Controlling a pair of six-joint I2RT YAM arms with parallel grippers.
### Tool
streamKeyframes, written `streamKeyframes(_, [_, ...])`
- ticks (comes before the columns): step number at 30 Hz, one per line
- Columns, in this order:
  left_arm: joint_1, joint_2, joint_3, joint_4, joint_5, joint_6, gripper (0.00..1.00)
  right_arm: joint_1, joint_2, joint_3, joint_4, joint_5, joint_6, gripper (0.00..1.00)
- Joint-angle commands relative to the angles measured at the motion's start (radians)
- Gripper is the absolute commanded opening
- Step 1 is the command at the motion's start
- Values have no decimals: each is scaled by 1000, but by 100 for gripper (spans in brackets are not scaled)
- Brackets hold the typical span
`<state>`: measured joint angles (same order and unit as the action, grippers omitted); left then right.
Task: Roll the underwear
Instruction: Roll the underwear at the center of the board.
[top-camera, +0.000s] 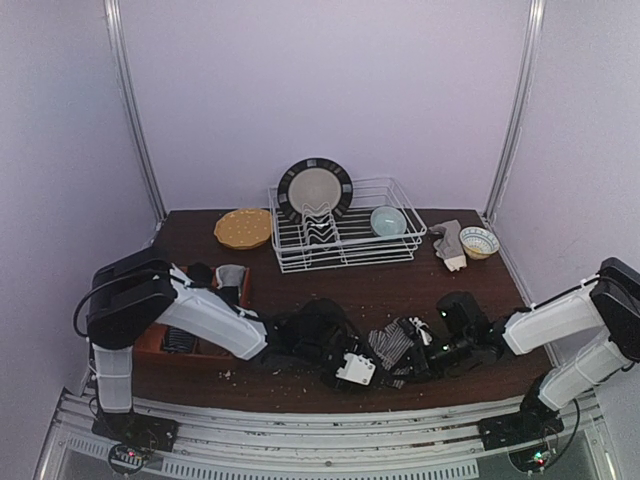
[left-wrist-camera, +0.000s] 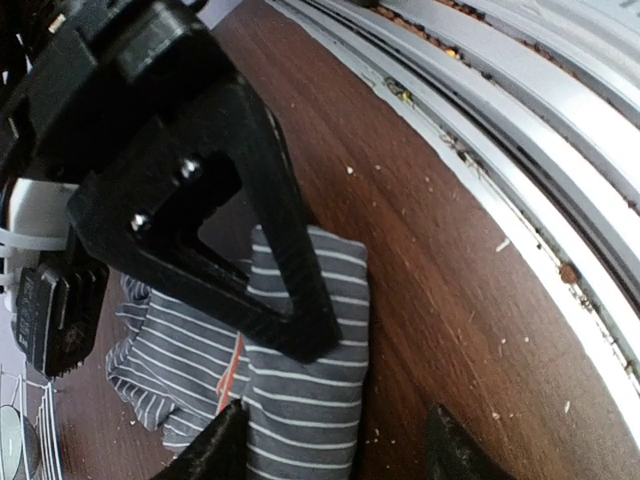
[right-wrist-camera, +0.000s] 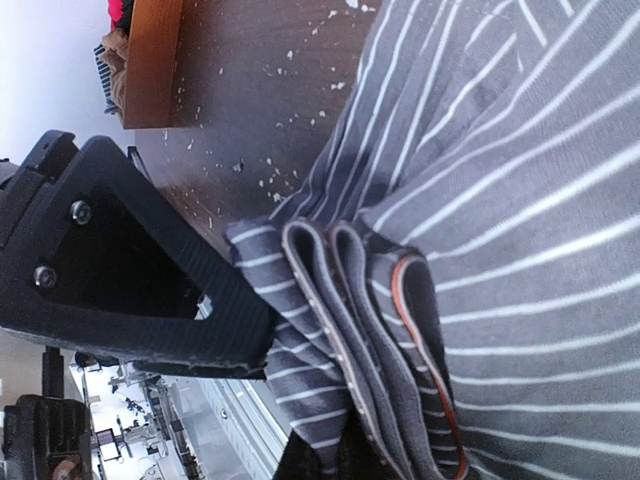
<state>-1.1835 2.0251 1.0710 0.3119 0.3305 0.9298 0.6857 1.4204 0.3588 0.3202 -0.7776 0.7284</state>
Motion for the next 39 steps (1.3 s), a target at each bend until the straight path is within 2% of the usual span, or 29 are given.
streamKeyframes(1, [8,35,59,-67,-29,76,56,-9,9,-36,-24,-39,36,0])
streamKeyframes(7, [14,83,102,-103,-61,98,47,-9,1,-45,-7,-59,50,0])
streamKeyframes(9, [14,96,111,-112,-66,101,37,-10,-7,-47,-8,-63,54,0])
streamKeyframes(13, [13,116,132,-139,-63,96,6,-9,-36,-46,-28,-65,50,1])
streamKeyframes(14, [13,116,136,-150,-61,87,0,-9,-60,-43,-41,-61,42,8])
streamKeyframes(16, [13,109,130,-173,-52,77,0,-6,-107,-36,-97,-34,22,25])
streamKeyframes(18, [13,95,124,-205,-32,68,0,3,-184,-12,-194,18,-19,38])
streamKeyframes(20, [14,83,124,-254,-3,58,0,12,-252,3,-267,76,-47,46])
streamKeyframes(21, [15,77,126,-282,10,52,0,18,-288,7,-295,106,-57,57])
streamKeyframes(22, [15,72,132,-310,26,42,0,28,-326,4,-312,142,-64,62])
streamKeyframes(28, [21,61,231,-596,157,-46,0,142,-546,1,-422,461,-112,65])
streamKeyframes(32, [39,69,288,-749,280,-103,0,254,-641,-9,-448,609,-163,65])
streamKeyframes(39, [73,136,429,-959,469,-153,0,454,-666,-14,-429,801,-245,62])
